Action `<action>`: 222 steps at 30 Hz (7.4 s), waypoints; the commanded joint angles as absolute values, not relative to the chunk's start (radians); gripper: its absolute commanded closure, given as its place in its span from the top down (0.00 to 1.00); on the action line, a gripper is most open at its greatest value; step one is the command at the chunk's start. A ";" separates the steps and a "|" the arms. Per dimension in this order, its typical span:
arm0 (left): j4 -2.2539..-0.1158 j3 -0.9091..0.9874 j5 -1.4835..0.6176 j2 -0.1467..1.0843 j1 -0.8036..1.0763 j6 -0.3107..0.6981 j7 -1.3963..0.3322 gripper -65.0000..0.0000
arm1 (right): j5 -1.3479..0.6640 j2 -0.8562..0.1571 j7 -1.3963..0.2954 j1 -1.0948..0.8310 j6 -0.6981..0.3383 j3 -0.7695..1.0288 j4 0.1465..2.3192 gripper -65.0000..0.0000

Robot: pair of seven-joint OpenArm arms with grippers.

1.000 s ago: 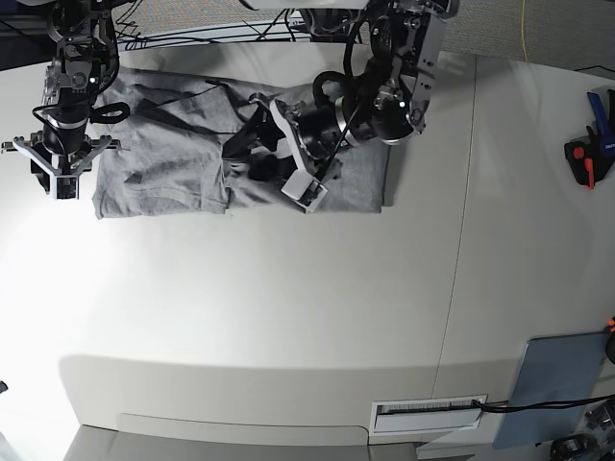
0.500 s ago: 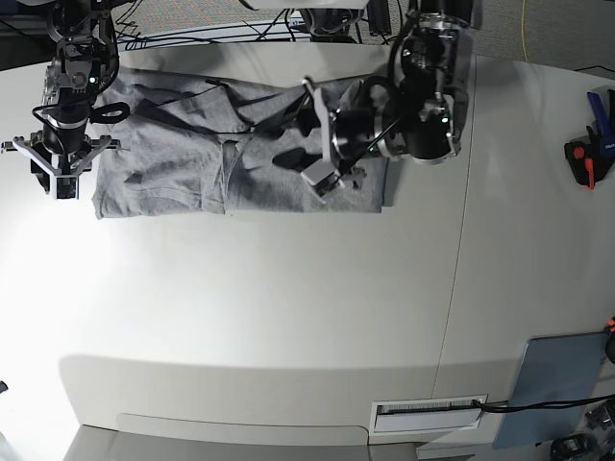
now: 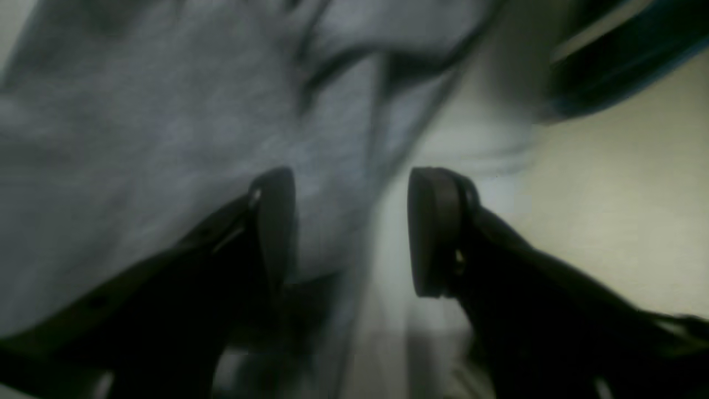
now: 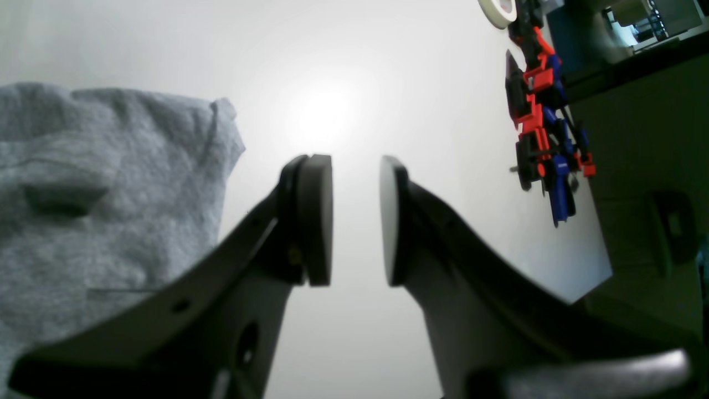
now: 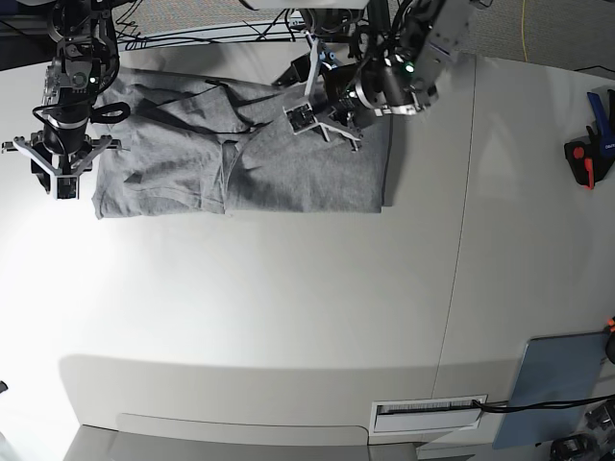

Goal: Fold the T-shirt properly
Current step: 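Fold the hem end of the strip toward the right gripper with left gripper, then reach the right gripper to the collar end of the folded strip, then grasp the collar end with both grippers and fold it over the stack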

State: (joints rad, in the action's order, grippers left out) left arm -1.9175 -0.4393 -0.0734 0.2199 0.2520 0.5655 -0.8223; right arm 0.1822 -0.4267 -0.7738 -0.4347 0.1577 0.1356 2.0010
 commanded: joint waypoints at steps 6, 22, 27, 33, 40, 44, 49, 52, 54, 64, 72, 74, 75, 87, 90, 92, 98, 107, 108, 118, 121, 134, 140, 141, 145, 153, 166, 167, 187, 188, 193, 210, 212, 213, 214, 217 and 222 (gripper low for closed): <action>-1.935 -0.596 0.202 0.323 0.244 0.346 -0.732 0.51 | 0.195 -0.440 -0.752 -0.430 0.169 0.145 2.015 0.23; -1.935 -0.665 0.216 0.349 0.227 0.295 -0.697 0.28 | 0.195 -0.440 -0.755 -0.430 0.169 0.145 2.015 0.23; -1.935 -0.665 0.217 0.349 0.218 0.295 -0.698 0.14 | 0.195 -0.440 -0.756 -0.430 0.168 0.145 2.015 0.23; -1.935 -0.665 0.216 0.349 0.216 0.228 -0.697 0.02 | 0.195 -0.440 -0.760 -0.430 0.169 0.145 2.015 0.23; -1.992 -0.665 0.073 0.349 0.216 0.230 -0.698 0.00 | 0.195 -0.440 -0.759 -0.430 0.168 0.145 2.015 0.23; -2.078 -0.665 -0.118 0.338 0.216 0.237 -0.694 0.00 | 0.195 -0.440 -0.759 -0.430 0.168 0.145 2.015 0.23; -2.058 -0.665 -0.199 0.229 0.216 0.237 -0.698 0.00 | 0.194 -0.440 -0.759 -0.430 0.168 0.145 2.015 0.23; -2.045 -0.665 -0.199 0.171 0.216 0.236 -0.699 0.00 | 0.195 -0.440 -0.760 -0.430 0.168 0.145 2.015 0.23; -2.045 -0.665 -0.200 0.148 0.216 0.236 -0.706 0.00 | 0.195 -0.440 -0.762 -0.430 0.168 0.145 2.015 0.23; -2.045 -0.665 -0.199 0.142 0.217 0.299 -0.768 0.18 | 0.195 -0.440 -0.774 -0.430 0.167 0.145 2.015 0.24; -2.045 -0.664 -0.246 0.142 0.215 0.342 -0.766 0.68 | 0.194 -0.440 -0.794 -0.430 0.027 0.145 2.015 0.24; -2.045 -0.664 -0.209 0.142 0.213 0.341 -0.762 0.68 | 0.195 -0.440 -0.801 -0.430 0.017 0.145 2.015 0.27; -2.045 -0.662 -0.181 0.142 0.210 0.341 -0.762 0.68 | 0.194 -0.441 -0.807 -0.430 0.010 0.145 2.015 0.31; -2.045 -0.323 -0.213 0.156 0.202 0.339 -0.763 0.68 | -0.079 -0.443 -0.939 -0.427 -0.035 0.237 2.013 0.45; -2.045 -0.206 -0.292 0.166 0.212 0.381 -0.766 0.68 | -0.231 -0.443 -0.926 -0.419 -0.105 0.364 1.992 0.45; -2.045 -0.144 -0.337 0.170 0.223 0.412 -0.767 0.68 | -0.325 -0.443 -0.928 -0.413 -0.155 0.443 1.955 0.45; -2.045 -0.062 -0.371 0.170 0.238 0.454 -0.775 0.68 | -0.512 -0.443 -0.961 -0.346 -0.292 0.535 1.737 0.45; -2.045 -0.062 -0.371 0.170 0.239 0.454 -0.778 0.67 | -0.610 -0.443 -0.970 -0.294 -0.370 0.534 1.637 0.45; -2.045 -0.062 -0.371 0.170 0.239 0.454 -0.778 0.67 | -0.610 -0.443 -0.970 -0.294 -0.370 0.534 1.637 0.45; -2.045 -0.062 -0.367 0.170 0.239 0.454 -0.778 0.67 | -0.705 -0.443 -0.968 -0.294 -0.369 0.534 1.637 0.65; -2.045 -0.062 -0.367 0.169 0.239 0.454 -0.778 0.67 | -0.863 -0.443 -1.059 -0.293 -0.369 0.534 1.634 0.65; -2.045 -0.062 -0.368 0.169 0.238 0.454 -0.778 0.67 | -0.848 -0.443 -1.131 -0.211 -0.399 0.522 1.437 0.65; -2.045 -0.062 -0.367 0.169 0.238 0.454 -0.777 0.67 | -0.958 -0.443 -1.189 -0.199 -0.462 0.511 1.415 0.65; -2.045 -0.062 -0.367 0.169 0.239 0.454 -0.778 0.67 | -0.967 -0.443 -1.201 -0.199 -0.469 0.511 1.415 0.65; -2.045 -0.062 -0.368 0.169 0.239 0.454 -0.777 0.67 | -1.007 -0.443 -1.236 -0.199 -0.489 0.511 1.415 0.65; -2.045 -0.062 -0.367 0.170 0.238 0.454 -0.777 0.67 | -1.050 -0.443 -1.277 -0.199 -0.509 0.511 1.415 0.65; -2.045 -0.062 -0.368 0.169 0.238 0.454 -0.777 0.67 | -1.081 -0.441 -1.285 -0.199 -0.547 0.508 1.415 0.53; -2.045 -0.062 -0.368 0.169 0.239 0.454 -0.777 0.67 | -1.077 -0.440 -1.281 -0.199 -0.547 0.508 1.415 0.52; -2.045 -0.062 -0.367 0.169 0.239 0.454 -0.778 0.67 | -0.911 -0.440 -1.131 -0.199 -0.467 0.299 1.418 0.08; -2.045 -0.062 -0.367 0.169 0.239 0.454 -0.778 0.67 | -0.911 -0.440 -1.138 -0.199 -0.467 0.316 1.422 0.05; -2.045 -0.062 -0.367 0.169 0.239 0.454 -0.778 0.67 | -0.911 -0.441 -1.158 -0.199 -0.467 0.455 1.515 0.00; -2.045 -0.062 -0.297 0.169 0.297 0.443 -0.777 0.67 | -0.601 -0.249 -1.187 -0.248 -0.293 0.114 2.131 0.00; -2.045 -0.062 -0.283 0.169 0.316 0.443 -0.777 0.67 | -0.536 -0.231 -1.169 -0.249 -0.265 0.035 2.146 0.00; -2.045 -0.062 -0.283 0.169 0.326 0.443 -0.778 0.67 | -0.509 -0.223 -1.165 -0.249 -0.255 -0.001 2.146 0.00; -2.045 -0.062 -0.283 0.169 0.339 0.443 -0.778 0.67 | -0.485 -0.216 -1.160 -0.249 -0.244 -0.035 2.146 0.00; -2.045 -0.062 -0.283 0.169 0.376 0.443 -0.778 0.67 | -0.431 -0.201 -1.142 -0.249 -0.228 -0.116 2.146 0.00; -2.044 -0.062 -0.282 0.169 0.428 0.443 -0.778 0.67 | -0.418 -0.191 -1.107 -0.249 -0.211 -0.203 2.146 0.00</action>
